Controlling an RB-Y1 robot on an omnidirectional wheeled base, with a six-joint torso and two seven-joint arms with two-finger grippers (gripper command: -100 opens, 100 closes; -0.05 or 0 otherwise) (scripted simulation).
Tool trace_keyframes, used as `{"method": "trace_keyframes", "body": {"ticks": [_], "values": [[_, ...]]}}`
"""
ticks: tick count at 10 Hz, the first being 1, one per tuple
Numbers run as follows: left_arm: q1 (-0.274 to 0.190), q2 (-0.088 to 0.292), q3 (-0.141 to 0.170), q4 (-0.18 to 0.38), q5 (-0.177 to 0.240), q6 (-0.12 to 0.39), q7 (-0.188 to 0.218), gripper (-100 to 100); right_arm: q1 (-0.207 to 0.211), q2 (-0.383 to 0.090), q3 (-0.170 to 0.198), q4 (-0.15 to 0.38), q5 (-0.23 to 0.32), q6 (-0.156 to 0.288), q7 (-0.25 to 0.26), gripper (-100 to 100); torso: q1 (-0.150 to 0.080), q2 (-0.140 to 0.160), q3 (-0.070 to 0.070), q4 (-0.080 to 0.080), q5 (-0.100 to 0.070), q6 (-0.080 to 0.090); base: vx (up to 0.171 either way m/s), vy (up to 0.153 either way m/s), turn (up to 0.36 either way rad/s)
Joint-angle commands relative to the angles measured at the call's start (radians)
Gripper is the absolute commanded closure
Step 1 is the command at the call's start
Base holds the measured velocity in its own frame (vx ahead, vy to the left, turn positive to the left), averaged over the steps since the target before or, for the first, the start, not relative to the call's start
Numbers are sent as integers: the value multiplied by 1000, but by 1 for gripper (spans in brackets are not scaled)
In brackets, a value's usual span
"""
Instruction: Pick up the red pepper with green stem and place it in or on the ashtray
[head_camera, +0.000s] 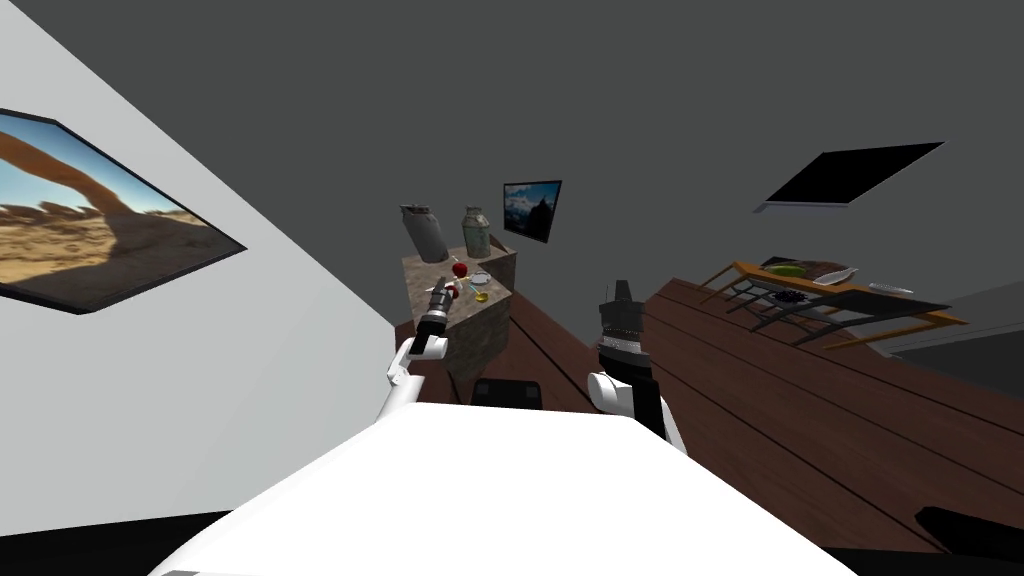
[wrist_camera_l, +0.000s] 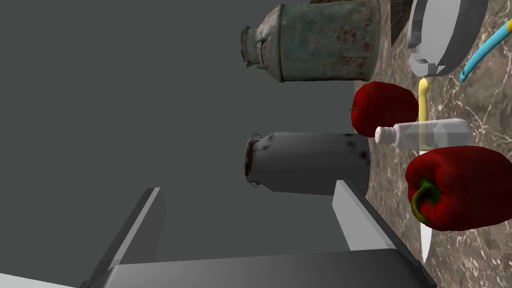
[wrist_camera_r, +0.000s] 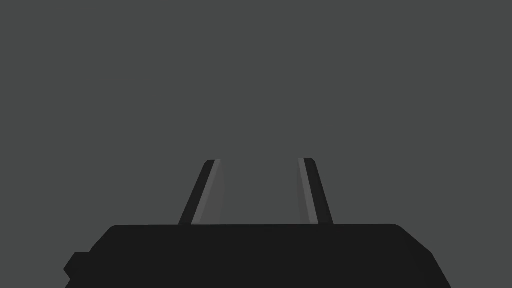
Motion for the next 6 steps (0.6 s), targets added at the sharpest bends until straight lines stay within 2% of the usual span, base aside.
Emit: {"method": "trace_keyframes", "body": {"ticks": [1,2,3,6], "values": [[9,-8,-8,29,5,13,-7,-100,0,0,0,0,0,0,0,0,0,0,0,0,0,0,60,22,51],[6,-6,-12,68,17,40,-12,-100,0,0,0,0,0,0,0,0,1,0,0,0,0,0,88,24,114],[6,-6,-12,68,17,40,-12,-100,0,0,0,0,0,0,0,0,1,-2,-1,0,0,0,76,18,40],[6,-10,-21,153,47,96,-30,-100,0,0,0,0,0,0,0,0,3,-2,-1,-1,1,0,91,48,102]]}}
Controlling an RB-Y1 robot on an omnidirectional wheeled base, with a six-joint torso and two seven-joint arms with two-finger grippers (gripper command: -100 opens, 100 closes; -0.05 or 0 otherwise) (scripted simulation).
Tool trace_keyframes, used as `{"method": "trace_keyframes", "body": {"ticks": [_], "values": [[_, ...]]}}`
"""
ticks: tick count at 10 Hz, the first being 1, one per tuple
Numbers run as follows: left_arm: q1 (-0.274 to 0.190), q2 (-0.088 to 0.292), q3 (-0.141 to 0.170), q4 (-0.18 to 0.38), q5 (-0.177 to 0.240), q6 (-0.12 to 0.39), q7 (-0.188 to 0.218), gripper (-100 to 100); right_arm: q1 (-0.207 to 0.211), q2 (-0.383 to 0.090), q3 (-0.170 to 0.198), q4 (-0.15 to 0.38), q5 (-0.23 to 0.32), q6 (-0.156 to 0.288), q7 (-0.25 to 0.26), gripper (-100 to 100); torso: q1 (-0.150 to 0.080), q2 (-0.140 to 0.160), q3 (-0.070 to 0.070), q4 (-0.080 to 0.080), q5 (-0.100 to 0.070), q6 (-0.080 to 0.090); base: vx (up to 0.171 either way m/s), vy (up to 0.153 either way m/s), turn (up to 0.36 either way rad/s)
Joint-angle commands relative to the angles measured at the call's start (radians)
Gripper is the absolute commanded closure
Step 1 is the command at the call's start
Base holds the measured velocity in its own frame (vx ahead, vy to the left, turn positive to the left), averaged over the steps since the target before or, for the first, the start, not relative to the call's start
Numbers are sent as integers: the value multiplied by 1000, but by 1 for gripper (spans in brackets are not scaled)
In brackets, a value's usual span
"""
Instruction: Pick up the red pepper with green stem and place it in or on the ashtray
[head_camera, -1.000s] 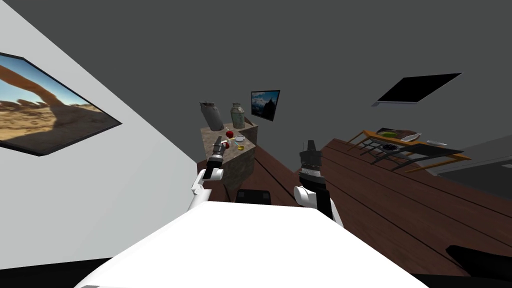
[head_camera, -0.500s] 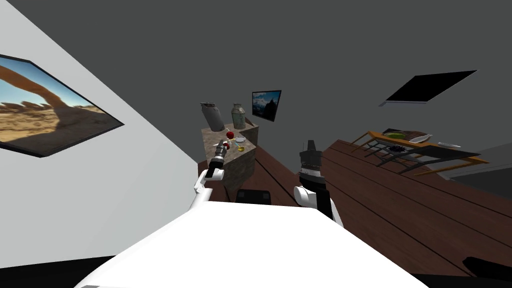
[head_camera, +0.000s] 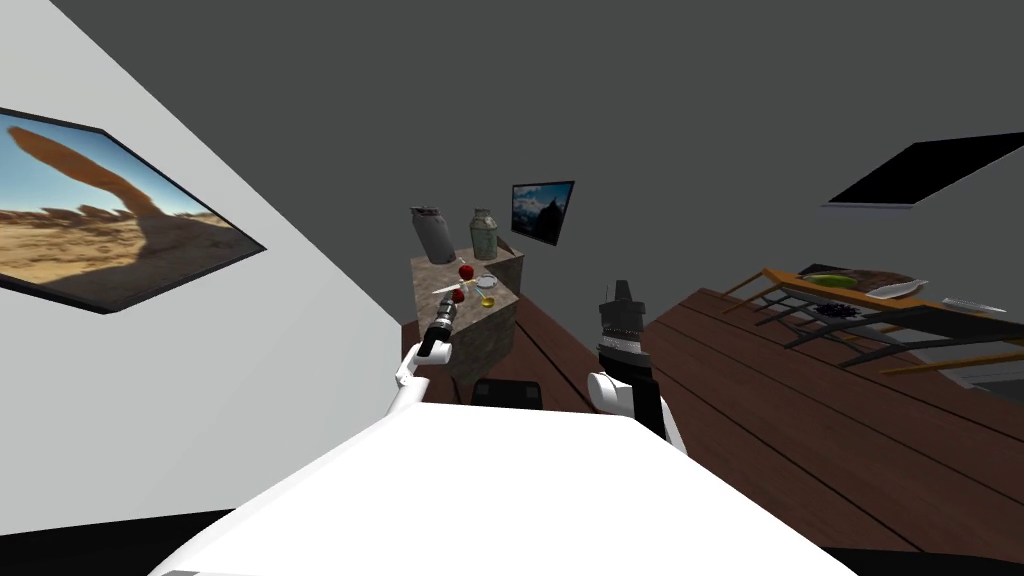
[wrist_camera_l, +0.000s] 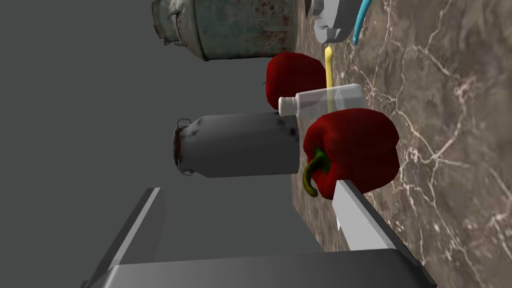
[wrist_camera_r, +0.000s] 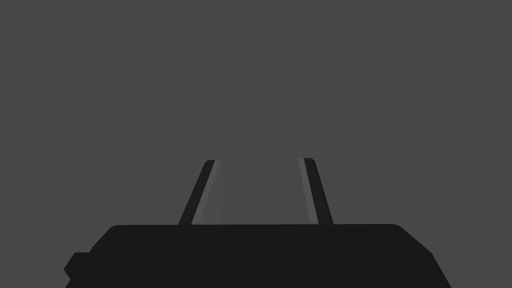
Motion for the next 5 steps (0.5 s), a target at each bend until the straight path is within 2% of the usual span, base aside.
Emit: {"method": "trace_keyframes", "body": {"ticks": [1,3,4,5], "values": [[16,0,-6,7,13,31,-5,-100,0,0,0,0,0,0,0,0,0,0,0,0,0,0,117,45,90],[15,-5,-6,36,26,50,-15,-100,0,0,0,0,0,0,0,0,2,-1,-1,0,0,0,128,102,92],[17,-4,-7,25,22,46,-12,-100,0,0,0,0,0,0,0,0,5,-2,-1,0,1,0,52,47,2],[18,-5,-7,24,22,49,-13,0,0,0,0,0,0,0,0,0,1,2,1,0,0,0,0,0,0]]}}
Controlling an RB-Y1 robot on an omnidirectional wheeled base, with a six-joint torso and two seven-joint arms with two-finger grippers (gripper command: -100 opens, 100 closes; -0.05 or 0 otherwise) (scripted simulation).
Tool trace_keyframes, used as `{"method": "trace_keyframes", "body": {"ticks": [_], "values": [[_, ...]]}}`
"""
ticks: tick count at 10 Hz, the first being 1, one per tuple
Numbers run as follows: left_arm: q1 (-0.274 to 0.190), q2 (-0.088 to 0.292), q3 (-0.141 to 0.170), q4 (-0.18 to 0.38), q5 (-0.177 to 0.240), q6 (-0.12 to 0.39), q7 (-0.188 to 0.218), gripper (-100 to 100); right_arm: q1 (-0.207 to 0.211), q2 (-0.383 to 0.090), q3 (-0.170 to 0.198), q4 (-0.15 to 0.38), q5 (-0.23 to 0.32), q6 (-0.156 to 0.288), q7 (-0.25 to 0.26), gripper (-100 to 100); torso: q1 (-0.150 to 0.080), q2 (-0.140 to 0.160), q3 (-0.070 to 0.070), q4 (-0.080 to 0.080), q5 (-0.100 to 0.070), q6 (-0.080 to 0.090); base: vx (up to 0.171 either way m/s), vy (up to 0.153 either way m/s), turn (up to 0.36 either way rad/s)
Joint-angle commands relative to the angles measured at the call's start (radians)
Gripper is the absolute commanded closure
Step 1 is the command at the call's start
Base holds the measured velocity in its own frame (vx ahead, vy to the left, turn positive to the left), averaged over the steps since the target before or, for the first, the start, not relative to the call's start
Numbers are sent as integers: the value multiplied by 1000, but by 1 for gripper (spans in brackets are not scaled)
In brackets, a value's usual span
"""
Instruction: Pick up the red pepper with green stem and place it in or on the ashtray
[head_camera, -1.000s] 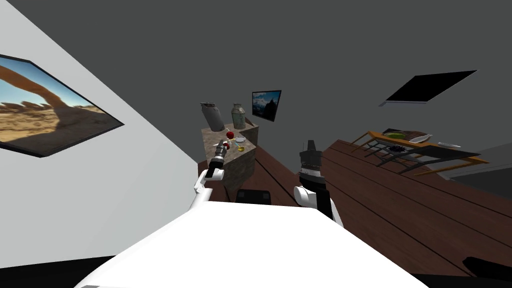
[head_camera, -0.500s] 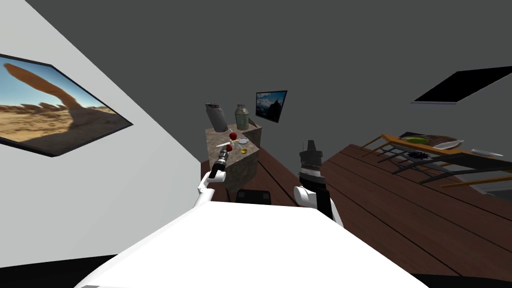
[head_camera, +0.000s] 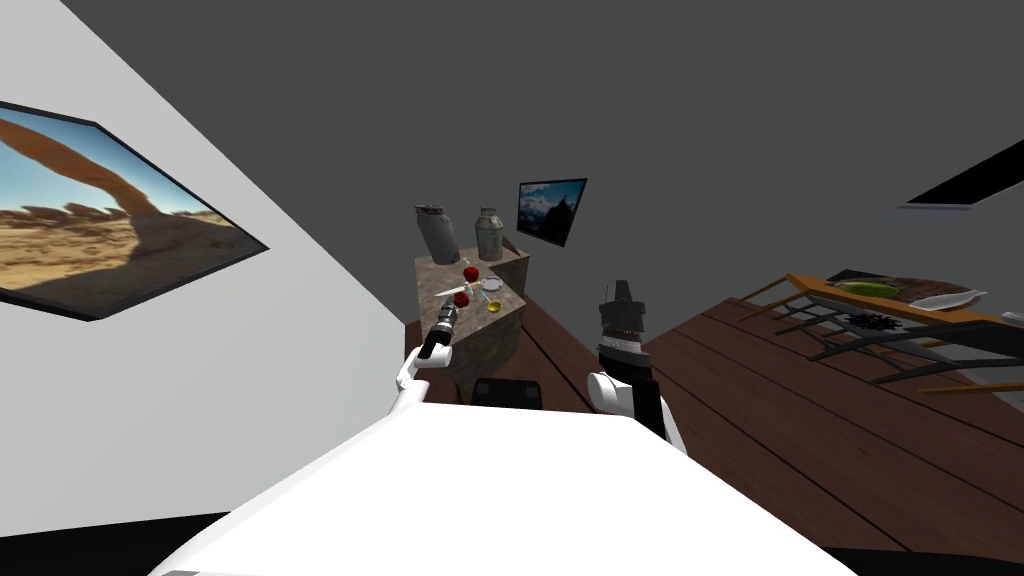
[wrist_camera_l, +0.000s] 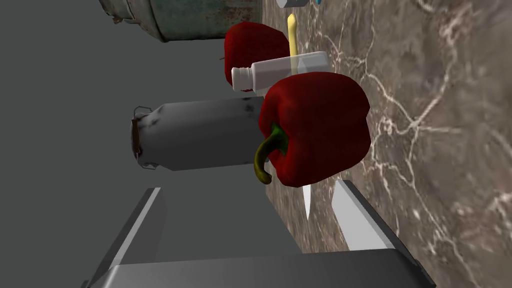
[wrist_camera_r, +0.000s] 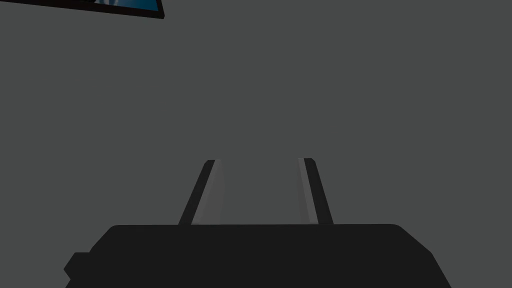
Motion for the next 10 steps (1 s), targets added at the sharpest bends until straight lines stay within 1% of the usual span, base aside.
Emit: {"method": "trace_keyframes", "body": {"ticks": [1,2,6,7,8,10], "values": [[0,0,0,0,0,0,0,-100,0,0,0,0,0,0,0,0,0,0,0,0,0,0,0,0,0],[0,0,0,0,0,0,0,100,0,0,0,0,0,0,0,0,-1,1,1,0,0,0,0,0,0],[0,0,0,0,0,0,0,100,0,0,0,0,0,0,0,0,-1,2,1,0,0,0,0,0,0],[0,0,0,0,0,0,0,0,0,0,0,0,0,0,0,0,-1,2,1,0,0,0,0,0,0],[-5,16,6,-6,24,28,22,-100,0,0,0,0,0,0,0,0,-1,2,1,0,0,0,7,-27,-3],[-12,39,14,-16,59,67,55,-100,0,0,0,0,0,0,0,0,-4,1,1,0,-1,0,3,-64,2]]}}
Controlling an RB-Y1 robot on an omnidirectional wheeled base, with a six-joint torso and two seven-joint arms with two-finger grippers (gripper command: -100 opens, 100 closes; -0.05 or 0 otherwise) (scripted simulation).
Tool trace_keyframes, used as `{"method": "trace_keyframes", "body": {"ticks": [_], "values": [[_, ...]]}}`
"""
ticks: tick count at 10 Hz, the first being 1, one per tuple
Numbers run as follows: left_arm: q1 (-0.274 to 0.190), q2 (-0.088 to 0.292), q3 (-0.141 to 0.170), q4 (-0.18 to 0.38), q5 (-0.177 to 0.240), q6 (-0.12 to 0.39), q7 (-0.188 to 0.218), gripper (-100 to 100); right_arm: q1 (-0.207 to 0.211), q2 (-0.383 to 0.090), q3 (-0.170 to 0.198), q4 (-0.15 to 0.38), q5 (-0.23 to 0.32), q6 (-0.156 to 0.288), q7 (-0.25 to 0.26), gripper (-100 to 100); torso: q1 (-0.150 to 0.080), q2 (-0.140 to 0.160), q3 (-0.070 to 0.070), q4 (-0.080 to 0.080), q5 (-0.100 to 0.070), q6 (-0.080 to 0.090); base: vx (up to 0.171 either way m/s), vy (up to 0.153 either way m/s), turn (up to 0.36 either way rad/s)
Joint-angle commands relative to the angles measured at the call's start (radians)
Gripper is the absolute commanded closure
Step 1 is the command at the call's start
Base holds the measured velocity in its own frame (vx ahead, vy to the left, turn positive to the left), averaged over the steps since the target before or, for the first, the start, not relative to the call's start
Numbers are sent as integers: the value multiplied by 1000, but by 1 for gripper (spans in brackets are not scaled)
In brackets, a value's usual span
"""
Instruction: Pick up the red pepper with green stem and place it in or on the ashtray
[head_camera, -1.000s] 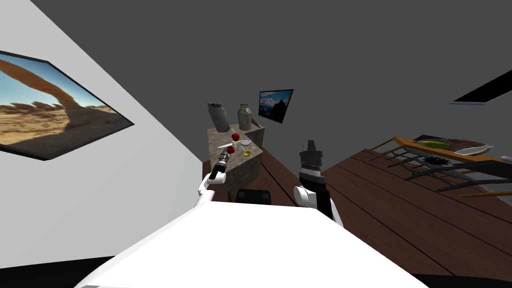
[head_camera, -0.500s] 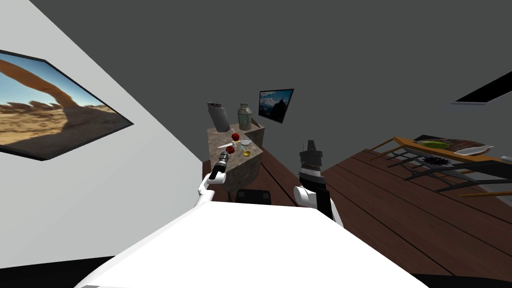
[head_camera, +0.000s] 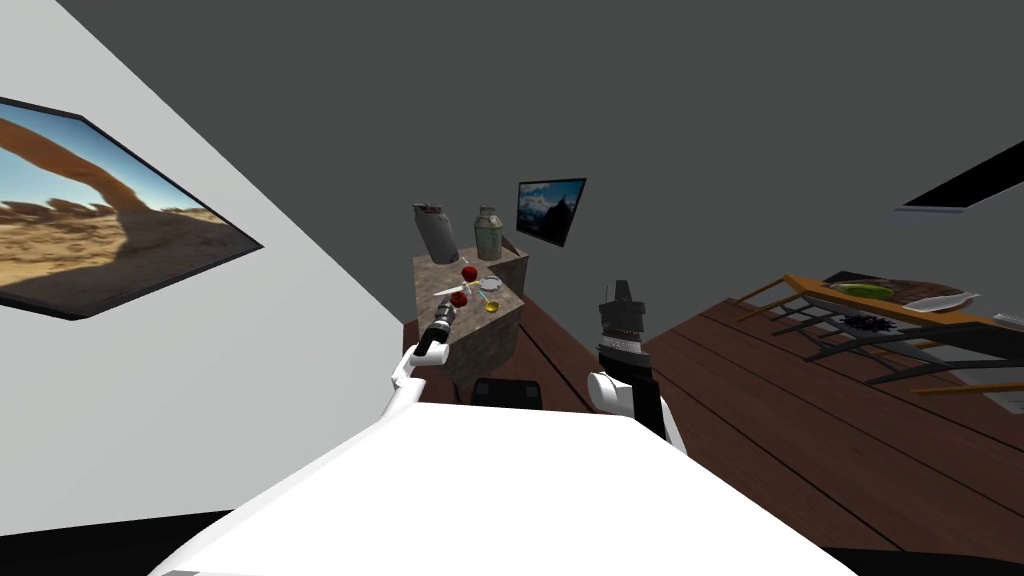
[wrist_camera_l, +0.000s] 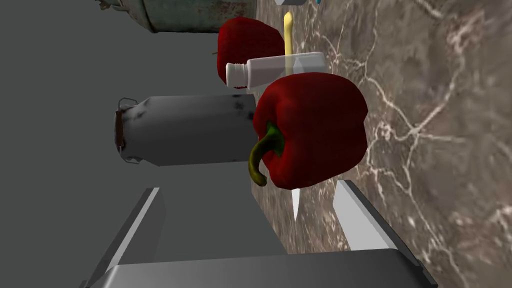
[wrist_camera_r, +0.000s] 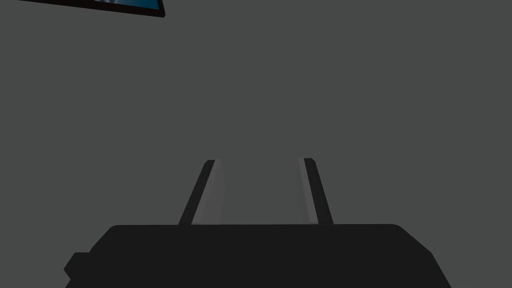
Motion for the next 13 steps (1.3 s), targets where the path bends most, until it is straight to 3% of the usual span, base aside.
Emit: {"method": "trace_keyframes", "body": {"ticks": [1,5,6,8,9,11,12,13], "values": [[-5,20,8,-15,34,40,33,-100,0,0,0,0,0,0,0,0,0,0,0,0,0,0,1,-77,2],[-27,90,38,-55,147,150,140,-100,0,0,0,0,0,0,0,0,-3,0,0,0,-1,0,3,-105,4],[-27,90,38,-55,147,157,140,-100,0,0,0,0,0,0,0,0,-4,0,0,0,-1,0,-13,-84,5],[-41,131,56,-77,214,215,202,-100,0,0,0,0,0,0,0,0,0,1,1,0,0,0,-11,-74,1],[-41,131,56,-77,214,223,202,-100,0,0,0,0,0,0,0,0,-1,1,1,0,0,0,-10,-72,6],[-54,175,75,-99,280,287,265,-100,0,0,0,0,0,0,0,0,0,1,1,0,0,0,-11,-91,1],[-54,175,75,-99,284,295,267,-100,0,0,0,0,0,0,0,0,-2,1,1,0,-1,0,-1,-93,9],[-61,199,85,-110,320,333,300,-100,0,0,0,0,0,0,0,0,-2,1,0,0,0,0,-12,-83,-1]]}}
